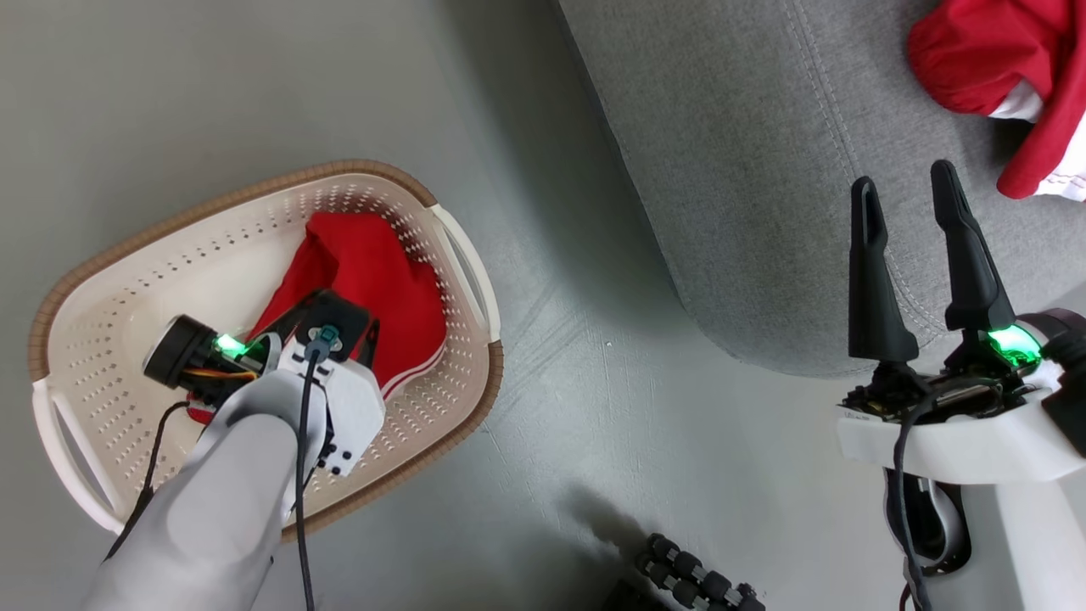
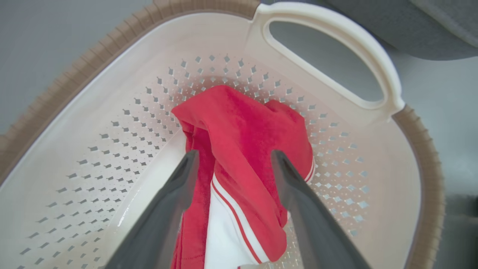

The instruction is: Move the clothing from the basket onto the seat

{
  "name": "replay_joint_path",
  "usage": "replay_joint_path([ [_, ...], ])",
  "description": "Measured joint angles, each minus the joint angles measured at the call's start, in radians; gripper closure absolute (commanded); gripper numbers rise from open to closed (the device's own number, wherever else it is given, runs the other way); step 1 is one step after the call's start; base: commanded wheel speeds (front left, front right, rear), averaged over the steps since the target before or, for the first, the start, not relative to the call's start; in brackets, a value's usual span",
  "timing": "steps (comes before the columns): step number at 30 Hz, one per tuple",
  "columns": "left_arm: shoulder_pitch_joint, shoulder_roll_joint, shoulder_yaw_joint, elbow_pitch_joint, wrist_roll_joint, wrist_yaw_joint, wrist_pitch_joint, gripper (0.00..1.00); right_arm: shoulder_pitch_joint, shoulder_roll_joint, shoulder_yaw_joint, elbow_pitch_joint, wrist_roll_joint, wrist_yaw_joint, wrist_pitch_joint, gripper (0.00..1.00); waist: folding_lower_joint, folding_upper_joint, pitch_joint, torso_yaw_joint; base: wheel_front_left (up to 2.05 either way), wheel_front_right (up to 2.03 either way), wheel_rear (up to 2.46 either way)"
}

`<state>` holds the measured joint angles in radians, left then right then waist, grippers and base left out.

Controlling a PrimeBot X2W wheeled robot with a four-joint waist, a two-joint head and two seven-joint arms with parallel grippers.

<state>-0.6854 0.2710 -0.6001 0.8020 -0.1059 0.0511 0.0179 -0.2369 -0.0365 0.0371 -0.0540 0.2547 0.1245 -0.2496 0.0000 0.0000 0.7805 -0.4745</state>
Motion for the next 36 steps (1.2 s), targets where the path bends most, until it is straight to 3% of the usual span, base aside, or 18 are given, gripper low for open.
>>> replay_joint_path([
  [12, -0.048, -0.015, 0.009, 0.030, -0.013, -0.010, 0.010, 0.00, -0.060, 0.000, 0.012, -0.007, 0.029, 0.000, -0.003, 0.00, 0.0000, 0.0000, 0.056, -0.017, 0.00, 0.00, 0.00],
  [22, -0.076, -0.015, 0.050, 0.095, -0.027, 0.024, 0.062, 0.00, -0.076, 0.000, 0.014, -0.006, 0.048, 0.000, -0.003, 0.00, 0.0001, 0.0000, 0.084, -0.035, 0.00, 0.00, 0.00],
  [36, -0.111, -0.071, 0.059, 0.149, -0.064, 0.045, 0.088, 0.00, -0.076, 0.000, 0.014, -0.004, 0.054, 0.000, -0.003, 0.00, 0.0000, 0.0000, 0.093, -0.040, 0.00, 0.00, 0.00],
])
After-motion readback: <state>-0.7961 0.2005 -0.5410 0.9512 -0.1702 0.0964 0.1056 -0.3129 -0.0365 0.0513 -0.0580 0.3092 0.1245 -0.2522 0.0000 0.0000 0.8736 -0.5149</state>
